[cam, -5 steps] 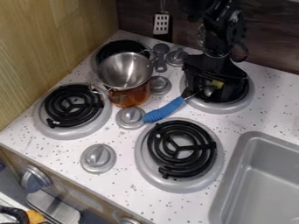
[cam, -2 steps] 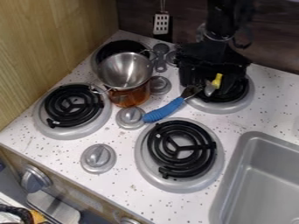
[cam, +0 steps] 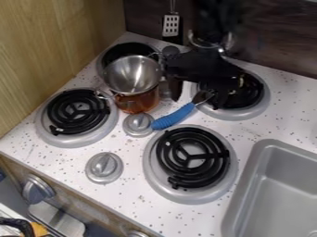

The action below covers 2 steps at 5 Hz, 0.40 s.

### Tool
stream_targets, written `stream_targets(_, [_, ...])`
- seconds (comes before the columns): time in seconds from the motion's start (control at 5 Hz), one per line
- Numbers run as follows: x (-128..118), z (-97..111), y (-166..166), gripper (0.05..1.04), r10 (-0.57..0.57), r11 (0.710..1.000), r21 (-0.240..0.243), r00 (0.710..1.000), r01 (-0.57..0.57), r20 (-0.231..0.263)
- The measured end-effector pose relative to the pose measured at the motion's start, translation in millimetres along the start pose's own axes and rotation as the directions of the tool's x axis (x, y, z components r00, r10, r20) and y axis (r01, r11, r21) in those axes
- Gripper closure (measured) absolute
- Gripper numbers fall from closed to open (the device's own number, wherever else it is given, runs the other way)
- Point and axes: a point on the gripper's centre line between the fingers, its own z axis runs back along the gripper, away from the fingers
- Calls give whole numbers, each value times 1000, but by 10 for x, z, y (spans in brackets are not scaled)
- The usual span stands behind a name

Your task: Move the yellow knife from the siver pot to the upper burner

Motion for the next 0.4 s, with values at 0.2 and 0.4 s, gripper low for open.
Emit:
stream_targets(0.2, [-52, 49, 163, 83, 0, 1000, 2, 1000, 0, 6])
stream_targets(0.4, [-112, 103, 419, 83, 21, 1000, 12, 999, -20, -47])
